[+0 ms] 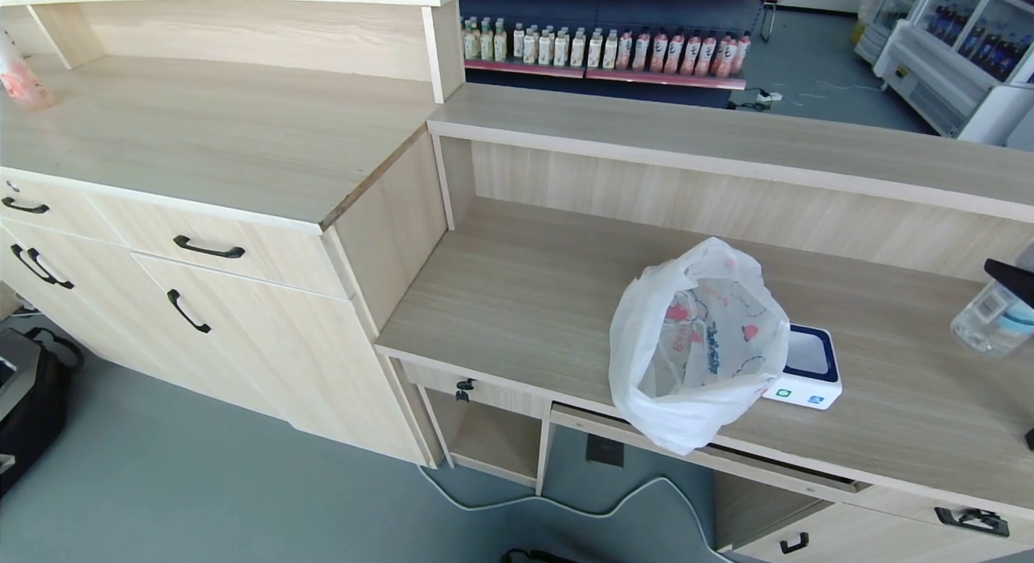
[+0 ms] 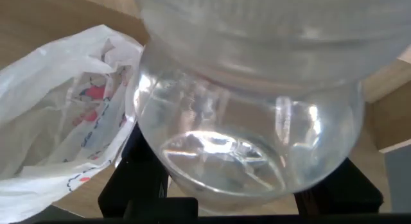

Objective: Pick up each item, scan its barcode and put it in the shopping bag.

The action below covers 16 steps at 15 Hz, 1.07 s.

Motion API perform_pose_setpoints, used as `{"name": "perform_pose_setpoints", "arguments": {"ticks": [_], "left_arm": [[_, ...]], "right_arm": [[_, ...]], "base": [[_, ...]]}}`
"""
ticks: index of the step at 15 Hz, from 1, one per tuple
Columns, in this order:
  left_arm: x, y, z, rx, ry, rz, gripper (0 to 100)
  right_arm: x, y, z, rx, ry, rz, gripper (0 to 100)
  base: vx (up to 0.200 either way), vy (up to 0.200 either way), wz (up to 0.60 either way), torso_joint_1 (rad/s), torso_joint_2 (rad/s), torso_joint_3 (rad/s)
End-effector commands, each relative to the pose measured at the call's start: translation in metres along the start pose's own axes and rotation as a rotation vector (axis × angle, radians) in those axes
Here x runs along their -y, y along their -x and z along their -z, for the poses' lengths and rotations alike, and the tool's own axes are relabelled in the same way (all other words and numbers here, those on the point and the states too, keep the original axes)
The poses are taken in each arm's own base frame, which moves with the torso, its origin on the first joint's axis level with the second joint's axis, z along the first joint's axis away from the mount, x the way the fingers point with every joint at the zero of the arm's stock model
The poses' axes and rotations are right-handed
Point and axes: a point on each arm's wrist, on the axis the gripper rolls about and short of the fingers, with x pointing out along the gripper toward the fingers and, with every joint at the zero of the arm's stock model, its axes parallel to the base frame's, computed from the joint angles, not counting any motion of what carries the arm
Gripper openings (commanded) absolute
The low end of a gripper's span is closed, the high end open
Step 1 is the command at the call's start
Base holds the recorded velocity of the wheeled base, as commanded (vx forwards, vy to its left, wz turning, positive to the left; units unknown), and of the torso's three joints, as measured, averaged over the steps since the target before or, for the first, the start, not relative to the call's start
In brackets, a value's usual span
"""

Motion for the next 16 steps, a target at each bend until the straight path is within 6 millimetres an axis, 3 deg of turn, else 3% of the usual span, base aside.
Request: {"name": "perform_pose_setpoints", "arguments": {"ticks": [1, 3, 4, 5, 11, 16], "left_arm": [[0.000, 0.000, 0.000, 0.001, 0.001, 0.000, 100], [0.000, 0.000, 0.000, 0.001, 0.001, 0.000, 100], [0.000, 0.000, 0.000, 0.001, 0.001, 0.000, 100], [0.000, 0.000, 0.000, 0.001, 0.001, 0.000, 100], [0.000, 0.000, 0.000, 0.001, 0.001, 0.000, 100], [0.000, 0.000, 0.000, 0.001, 0.001, 0.000, 100]], "right_arm": [[-0.028, -0.055, 0.006, 0.015, -0.101, -0.106, 0], [-0.062, -0.102, 0.006, 0.081, -0.155, -0.172, 0], [-0.072, -0.113, 0.008, 0.095, -0.156, -0.192, 0], [-0.099, -0.132, 0.020, 0.079, -0.163, -0.246, 0], [-0.169, -0.165, 0.063, 0.051, -0.142, -0.383, 0], [-0.195, -0.189, 0.087, 0.045, -0.153, -0.432, 0]], "base": [[0.000, 0.000, 0.00, 0.000, 0.00, 0.000], [0.000, 0.000, 0.00, 0.000, 0.00, 0.000], [0.000, 0.000, 0.00, 0.000, 0.00, 0.000], [0.000, 0.000, 0.00, 0.000, 0.00, 0.000], [0.000, 0.000, 0.00, 0.000, 0.00, 0.000], [0.000, 0.000, 0.00, 0.000, 0.00, 0.000]]}}
